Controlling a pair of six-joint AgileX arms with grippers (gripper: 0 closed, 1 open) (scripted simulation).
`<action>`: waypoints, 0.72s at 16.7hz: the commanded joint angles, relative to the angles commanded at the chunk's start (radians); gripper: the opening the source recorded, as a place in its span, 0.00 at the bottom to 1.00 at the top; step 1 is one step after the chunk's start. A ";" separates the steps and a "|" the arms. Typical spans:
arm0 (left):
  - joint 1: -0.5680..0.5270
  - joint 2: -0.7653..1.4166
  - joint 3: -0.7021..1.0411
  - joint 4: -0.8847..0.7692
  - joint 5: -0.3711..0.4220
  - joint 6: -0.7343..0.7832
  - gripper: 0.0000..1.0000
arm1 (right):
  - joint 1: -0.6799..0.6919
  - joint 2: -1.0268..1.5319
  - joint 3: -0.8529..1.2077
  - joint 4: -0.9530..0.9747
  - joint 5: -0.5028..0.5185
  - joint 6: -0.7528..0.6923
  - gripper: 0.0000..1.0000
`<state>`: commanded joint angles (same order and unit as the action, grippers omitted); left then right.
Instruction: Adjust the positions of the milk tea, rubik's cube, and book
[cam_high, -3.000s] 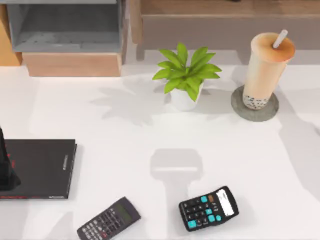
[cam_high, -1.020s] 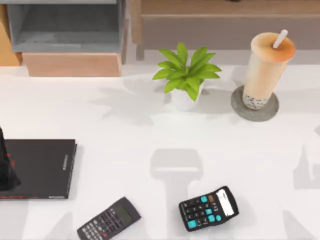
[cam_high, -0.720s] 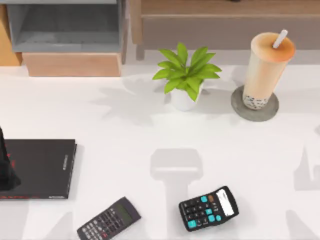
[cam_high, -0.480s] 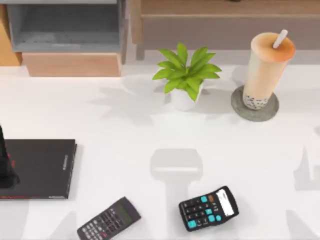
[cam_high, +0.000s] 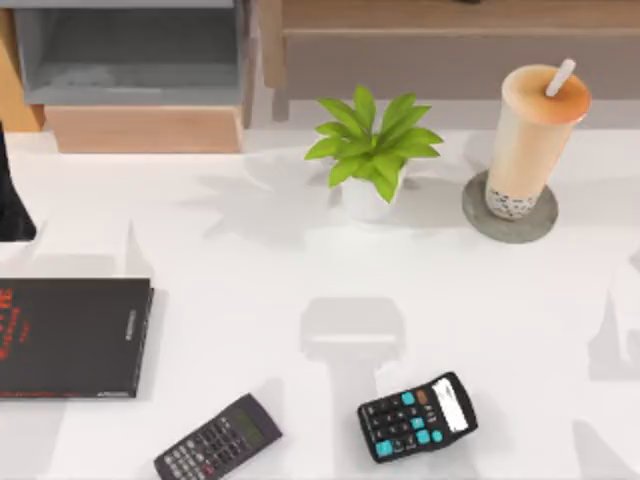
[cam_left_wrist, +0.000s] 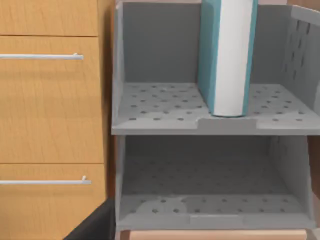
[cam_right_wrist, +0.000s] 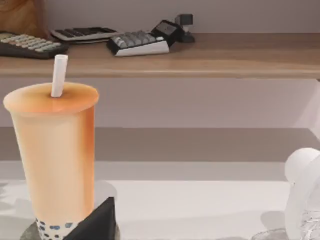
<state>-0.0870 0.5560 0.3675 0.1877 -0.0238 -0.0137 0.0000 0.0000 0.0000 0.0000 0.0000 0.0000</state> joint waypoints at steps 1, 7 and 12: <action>-0.012 0.104 0.061 0.031 -0.006 0.000 1.00 | 0.000 0.000 0.000 0.000 0.000 0.000 1.00; -0.073 0.681 0.440 0.230 -0.056 -0.006 1.00 | 0.000 0.000 0.000 0.000 0.000 0.000 1.00; -0.103 1.084 0.709 0.373 -0.103 -0.011 1.00 | 0.000 0.000 0.000 0.000 0.000 0.000 1.00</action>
<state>-0.1901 1.6400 1.0763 0.5607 -0.1268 -0.0243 0.0000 0.0000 0.0000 0.0000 0.0000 0.0000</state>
